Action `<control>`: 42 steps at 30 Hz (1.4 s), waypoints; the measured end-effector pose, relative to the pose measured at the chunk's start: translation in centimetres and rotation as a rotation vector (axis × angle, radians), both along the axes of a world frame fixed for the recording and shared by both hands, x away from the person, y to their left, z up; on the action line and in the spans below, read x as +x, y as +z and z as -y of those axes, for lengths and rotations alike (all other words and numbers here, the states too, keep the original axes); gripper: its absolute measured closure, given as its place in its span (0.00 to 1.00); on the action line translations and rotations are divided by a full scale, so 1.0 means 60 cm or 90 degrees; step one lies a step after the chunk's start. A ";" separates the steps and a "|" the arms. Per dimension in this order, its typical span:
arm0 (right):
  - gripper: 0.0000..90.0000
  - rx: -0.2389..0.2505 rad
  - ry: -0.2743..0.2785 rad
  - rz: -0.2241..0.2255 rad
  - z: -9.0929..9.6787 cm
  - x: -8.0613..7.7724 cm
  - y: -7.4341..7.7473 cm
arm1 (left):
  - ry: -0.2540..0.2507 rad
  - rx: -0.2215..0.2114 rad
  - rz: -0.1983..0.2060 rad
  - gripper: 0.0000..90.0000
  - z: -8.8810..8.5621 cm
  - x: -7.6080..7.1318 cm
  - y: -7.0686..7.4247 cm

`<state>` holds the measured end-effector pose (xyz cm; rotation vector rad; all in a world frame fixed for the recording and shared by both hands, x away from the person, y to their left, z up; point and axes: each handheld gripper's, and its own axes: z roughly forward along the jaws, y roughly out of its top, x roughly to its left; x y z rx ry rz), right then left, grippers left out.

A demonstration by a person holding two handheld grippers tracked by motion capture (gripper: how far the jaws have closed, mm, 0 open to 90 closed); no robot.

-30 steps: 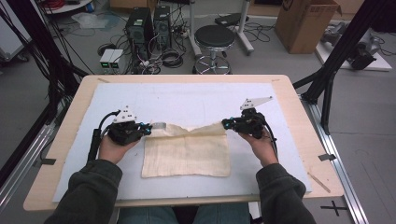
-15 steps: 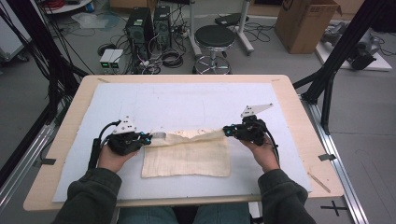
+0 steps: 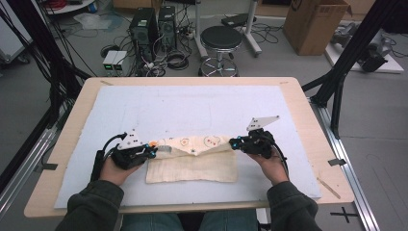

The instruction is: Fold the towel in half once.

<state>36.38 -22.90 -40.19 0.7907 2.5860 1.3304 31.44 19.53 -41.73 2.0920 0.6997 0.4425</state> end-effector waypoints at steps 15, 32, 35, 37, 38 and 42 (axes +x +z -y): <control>0.94 0.007 0.009 0.006 0.005 -0.021 -0.002 | -0.026 0.010 -0.006 0.93 0.002 -0.018 0.003; 0.93 -0.019 0.038 0.008 -0.004 -0.051 -0.004 | -0.033 0.014 -0.011 0.93 -0.014 -0.044 -0.012; 0.93 -0.021 0.044 0.005 -0.007 -0.058 -0.005 | -0.039 0.015 -0.010 0.93 -0.013 -0.048 -0.012; 0.93 -0.022 0.045 0.008 -0.007 -0.062 -0.006 | -0.039 0.012 -0.012 0.93 -0.012 -0.050 -0.013; 0.93 -0.021 0.046 0.008 -0.006 -0.064 -0.005 | -0.040 0.011 -0.013 0.93 -0.012 -0.052 -0.014; 0.93 -0.020 0.048 0.010 -0.004 -0.072 -0.004 | -0.041 0.010 -0.012 0.93 -0.013 -0.059 -0.016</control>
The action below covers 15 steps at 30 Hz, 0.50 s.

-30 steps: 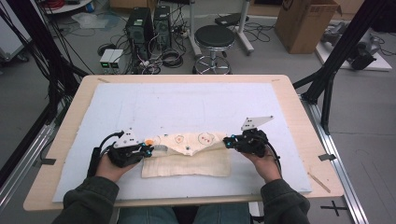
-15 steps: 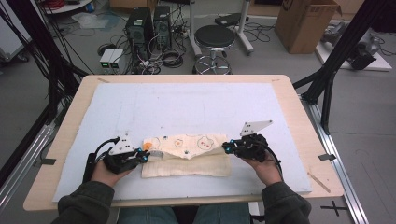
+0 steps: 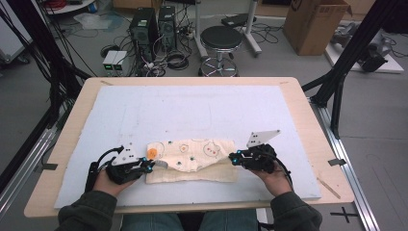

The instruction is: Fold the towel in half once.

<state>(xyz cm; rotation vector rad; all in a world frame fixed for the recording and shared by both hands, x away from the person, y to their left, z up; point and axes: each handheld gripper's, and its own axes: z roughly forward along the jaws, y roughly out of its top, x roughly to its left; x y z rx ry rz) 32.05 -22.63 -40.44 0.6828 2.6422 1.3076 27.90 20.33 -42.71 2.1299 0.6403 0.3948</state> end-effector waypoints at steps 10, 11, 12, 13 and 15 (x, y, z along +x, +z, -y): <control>0.93 -0.005 0.000 -0.006 0.007 -0.014 -0.001 | -0.007 0.009 0.001 0.93 -0.003 -0.014 0.000; 0.93 -0.004 0.001 -0.005 0.007 -0.014 -0.002 | -0.007 0.008 0.001 0.93 -0.004 -0.015 0.000; 0.93 -0.004 0.001 -0.005 0.007 -0.016 -0.002 | -0.007 0.007 -0.001 0.93 -0.005 -0.017 0.000; 0.93 -0.005 0.003 -0.001 0.008 -0.016 -0.002 | -0.009 0.009 0.000 0.93 -0.005 -0.018 0.000; 0.93 -0.006 0.005 -0.002 0.008 -0.018 -0.003 | -0.009 0.009 0.000 0.93 -0.006 -0.021 -0.001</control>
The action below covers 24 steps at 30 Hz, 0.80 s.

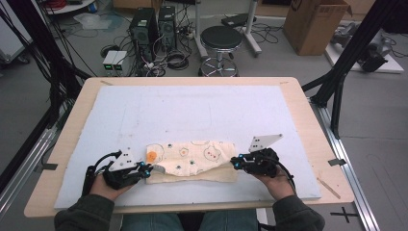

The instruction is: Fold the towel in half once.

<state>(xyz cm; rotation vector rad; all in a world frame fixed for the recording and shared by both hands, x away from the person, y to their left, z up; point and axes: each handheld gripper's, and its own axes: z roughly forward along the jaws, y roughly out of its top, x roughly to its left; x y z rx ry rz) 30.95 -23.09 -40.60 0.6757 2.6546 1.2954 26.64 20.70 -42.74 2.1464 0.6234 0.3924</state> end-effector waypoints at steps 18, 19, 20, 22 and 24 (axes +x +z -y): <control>0.93 -0.028 0.018 -0.027 0.001 -0.014 -0.023 | -0.012 0.012 -0.009 0.91 0.004 -0.014 -0.010; 0.93 -0.026 0.022 -0.027 0.001 -0.015 -0.025 | -0.010 0.007 -0.012 0.89 0.003 -0.015 -0.009; 0.92 -0.027 0.022 -0.030 0.001 -0.015 -0.025 | -0.012 0.006 -0.013 0.87 0.002 -0.015 -0.009; 0.91 -0.027 0.028 -0.035 0.001 -0.017 -0.027 | -0.015 0.001 -0.017 0.83 0.000 -0.016 -0.007; 0.89 -0.032 0.030 -0.039 0.002 -0.019 -0.029 | -0.019 -0.003 -0.015 0.77 -0.003 -0.018 -0.003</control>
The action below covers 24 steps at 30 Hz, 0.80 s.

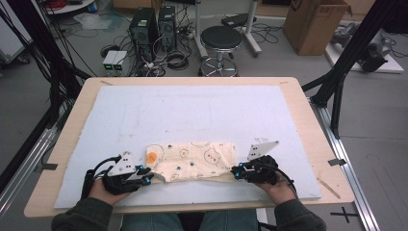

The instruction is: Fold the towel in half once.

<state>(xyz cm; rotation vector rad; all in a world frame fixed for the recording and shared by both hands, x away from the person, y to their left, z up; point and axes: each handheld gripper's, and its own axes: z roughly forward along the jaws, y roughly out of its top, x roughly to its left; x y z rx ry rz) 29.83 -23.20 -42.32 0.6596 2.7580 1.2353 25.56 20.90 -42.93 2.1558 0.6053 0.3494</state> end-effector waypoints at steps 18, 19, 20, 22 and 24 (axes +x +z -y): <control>0.74 0.034 0.012 0.004 -0.007 0.007 0.025 | 0.011 -0.062 0.003 0.70 -0.023 0.004 0.036; 0.76 0.035 0.009 0.002 -0.010 0.009 0.024 | 0.007 -0.064 0.000 0.74 -0.018 0.006 0.034; 0.79 0.035 0.009 0.001 -0.013 0.013 0.021 | 0.003 -0.066 -0.003 0.78 -0.014 0.009 0.032; 0.82 0.035 0.011 -0.003 -0.020 0.016 0.016 | 0.007 -0.064 -0.011 0.84 -0.005 0.015 0.026; 0.85 0.026 0.016 -0.007 -0.029 0.019 0.010 | 0.000 -0.060 -0.022 0.87 0.007 0.021 0.017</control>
